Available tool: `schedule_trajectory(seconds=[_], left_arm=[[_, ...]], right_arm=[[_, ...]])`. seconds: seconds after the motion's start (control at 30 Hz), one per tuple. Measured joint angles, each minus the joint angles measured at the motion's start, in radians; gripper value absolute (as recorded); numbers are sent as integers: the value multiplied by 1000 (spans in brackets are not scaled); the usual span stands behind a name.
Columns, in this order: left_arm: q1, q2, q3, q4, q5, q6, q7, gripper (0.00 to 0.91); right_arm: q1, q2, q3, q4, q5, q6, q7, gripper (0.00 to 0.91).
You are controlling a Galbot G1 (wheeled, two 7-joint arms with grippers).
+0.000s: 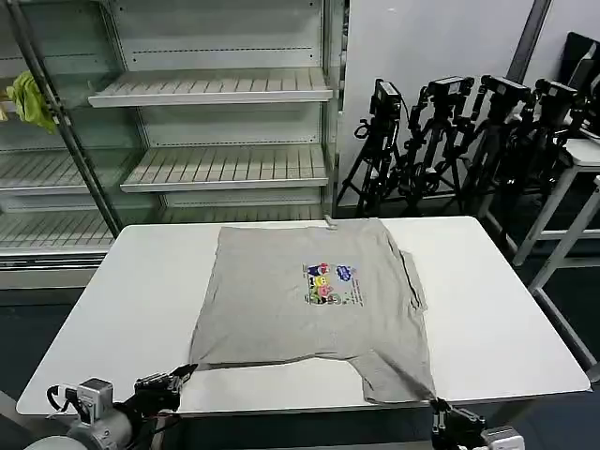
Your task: Fold and organize the clothes.
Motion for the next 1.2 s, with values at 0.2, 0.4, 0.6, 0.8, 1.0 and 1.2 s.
schedule_trajectory(seconds=[0.2, 0.4, 0.6, 0.8, 1.0, 1.2], left_arm=[[-27, -7, 5, 13, -3, -3, 2, 30], [-87, -20, 27, 40, -15, -3, 7, 30], [-163, -27, 49, 71, -26, -3, 11, 30], [-252, -42, 77, 111, -32, -3, 12, 30], [-353, -59, 113, 160, -26, -7, 17, 30], [-443, -68, 150, 213, -12, -17, 32, 30]], right_arm=[[63, -8, 11, -7, 25, 8, -1, 0], [185, -19, -28, -43, 50, 8, 2, 0], [318, -17, -94, -93, 62, 14, -5, 0], [437, -7, -146, -158, 64, 24, -27, 0], [549, 5, -192, -233, 52, 42, -64, 0], [655, 1, -241, -310, 30, 66, -117, 0]])
